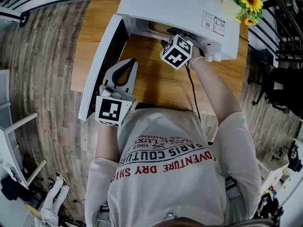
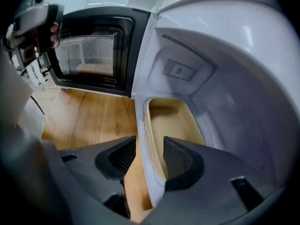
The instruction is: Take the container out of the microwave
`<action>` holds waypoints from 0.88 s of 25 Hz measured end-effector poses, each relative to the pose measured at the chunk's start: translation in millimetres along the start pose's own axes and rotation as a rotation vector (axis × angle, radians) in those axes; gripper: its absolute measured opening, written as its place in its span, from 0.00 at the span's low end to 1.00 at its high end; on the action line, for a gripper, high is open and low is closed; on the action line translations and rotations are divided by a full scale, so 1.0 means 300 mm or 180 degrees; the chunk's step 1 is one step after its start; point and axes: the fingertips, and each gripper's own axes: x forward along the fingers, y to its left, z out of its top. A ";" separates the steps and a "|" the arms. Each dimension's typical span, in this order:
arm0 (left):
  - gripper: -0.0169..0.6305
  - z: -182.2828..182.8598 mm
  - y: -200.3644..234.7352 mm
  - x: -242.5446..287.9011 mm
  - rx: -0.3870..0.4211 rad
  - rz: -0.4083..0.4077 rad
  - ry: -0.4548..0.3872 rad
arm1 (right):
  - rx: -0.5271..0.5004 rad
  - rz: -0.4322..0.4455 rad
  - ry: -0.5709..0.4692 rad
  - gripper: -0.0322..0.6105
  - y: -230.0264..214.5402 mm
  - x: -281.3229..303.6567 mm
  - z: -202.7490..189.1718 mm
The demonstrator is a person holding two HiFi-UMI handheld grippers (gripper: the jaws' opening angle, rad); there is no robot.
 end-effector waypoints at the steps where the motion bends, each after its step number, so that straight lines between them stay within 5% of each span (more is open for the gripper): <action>1: 0.05 0.004 -0.001 0.000 0.0002 -0.0011 -0.0012 | -0.0083 -0.0014 0.0052 0.34 -0.005 0.012 0.001; 11: 0.05 0.003 0.003 -0.016 -0.0033 0.0009 -0.0053 | -0.0708 0.0066 0.0224 0.12 0.005 0.057 -0.005; 22: 0.05 0.010 -0.047 -0.043 0.0068 -0.0110 -0.0001 | -0.0447 0.0077 -0.0214 0.11 0.089 -0.095 0.027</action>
